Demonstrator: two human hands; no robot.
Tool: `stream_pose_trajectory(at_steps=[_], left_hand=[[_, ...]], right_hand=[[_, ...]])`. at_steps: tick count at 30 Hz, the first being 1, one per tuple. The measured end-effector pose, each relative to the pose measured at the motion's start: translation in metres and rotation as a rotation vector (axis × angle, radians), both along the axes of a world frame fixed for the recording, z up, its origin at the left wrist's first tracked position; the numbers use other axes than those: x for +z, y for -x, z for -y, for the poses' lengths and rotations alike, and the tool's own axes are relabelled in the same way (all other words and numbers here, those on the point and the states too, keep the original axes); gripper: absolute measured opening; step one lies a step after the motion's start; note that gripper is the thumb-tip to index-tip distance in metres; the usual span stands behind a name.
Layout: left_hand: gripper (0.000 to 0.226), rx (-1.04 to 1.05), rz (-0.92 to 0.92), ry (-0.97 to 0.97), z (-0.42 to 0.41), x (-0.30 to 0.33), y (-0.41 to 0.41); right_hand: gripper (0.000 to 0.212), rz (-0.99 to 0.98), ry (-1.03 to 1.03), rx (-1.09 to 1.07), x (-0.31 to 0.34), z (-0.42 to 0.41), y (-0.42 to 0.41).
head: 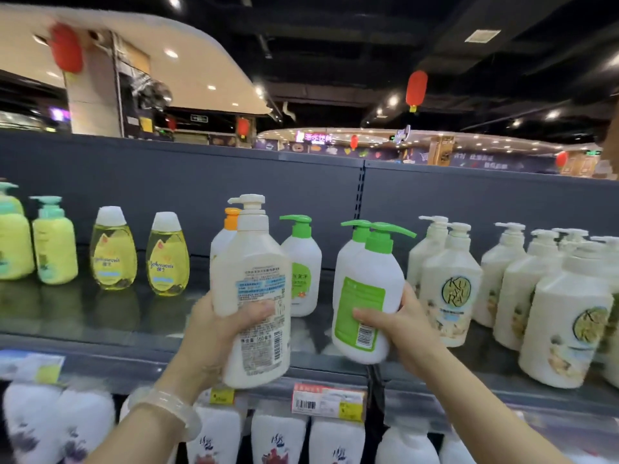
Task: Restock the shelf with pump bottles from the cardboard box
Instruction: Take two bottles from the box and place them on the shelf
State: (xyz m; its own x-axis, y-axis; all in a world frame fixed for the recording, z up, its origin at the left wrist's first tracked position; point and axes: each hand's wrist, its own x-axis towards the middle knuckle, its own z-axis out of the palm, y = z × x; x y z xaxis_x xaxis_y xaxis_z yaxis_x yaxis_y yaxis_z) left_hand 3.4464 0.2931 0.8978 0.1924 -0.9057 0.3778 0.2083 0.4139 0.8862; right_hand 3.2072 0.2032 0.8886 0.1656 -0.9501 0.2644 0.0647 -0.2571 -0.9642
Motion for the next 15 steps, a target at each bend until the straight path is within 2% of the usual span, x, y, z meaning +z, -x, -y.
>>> stream_pose_trajectory(at_steps=[4, 7, 11, 15], left_hand=[[0.058, 0.072, 0.042, -0.026, -0.004, -0.004, 0.006], [0.057, 0.106, 0.067, -0.029, -0.003, -0.002, 0.006], [0.059, 0.112, 0.104, -0.018, 0.0, 0.006, 0.0], [0.061, 0.094, 0.092, 0.007, 0.005, 0.012, -0.004]], right_hand=[[0.077, -0.013, 0.019, 0.047, -0.004, 0.011, -0.01], [0.086, -0.014, 0.028, 0.103, -0.005, 0.014, -0.029], [0.07, -0.02, 0.034, 0.142, -0.008, 0.014, -0.052], [0.069, -0.041, 0.017, 0.156, -0.012, 0.018, -0.061]])
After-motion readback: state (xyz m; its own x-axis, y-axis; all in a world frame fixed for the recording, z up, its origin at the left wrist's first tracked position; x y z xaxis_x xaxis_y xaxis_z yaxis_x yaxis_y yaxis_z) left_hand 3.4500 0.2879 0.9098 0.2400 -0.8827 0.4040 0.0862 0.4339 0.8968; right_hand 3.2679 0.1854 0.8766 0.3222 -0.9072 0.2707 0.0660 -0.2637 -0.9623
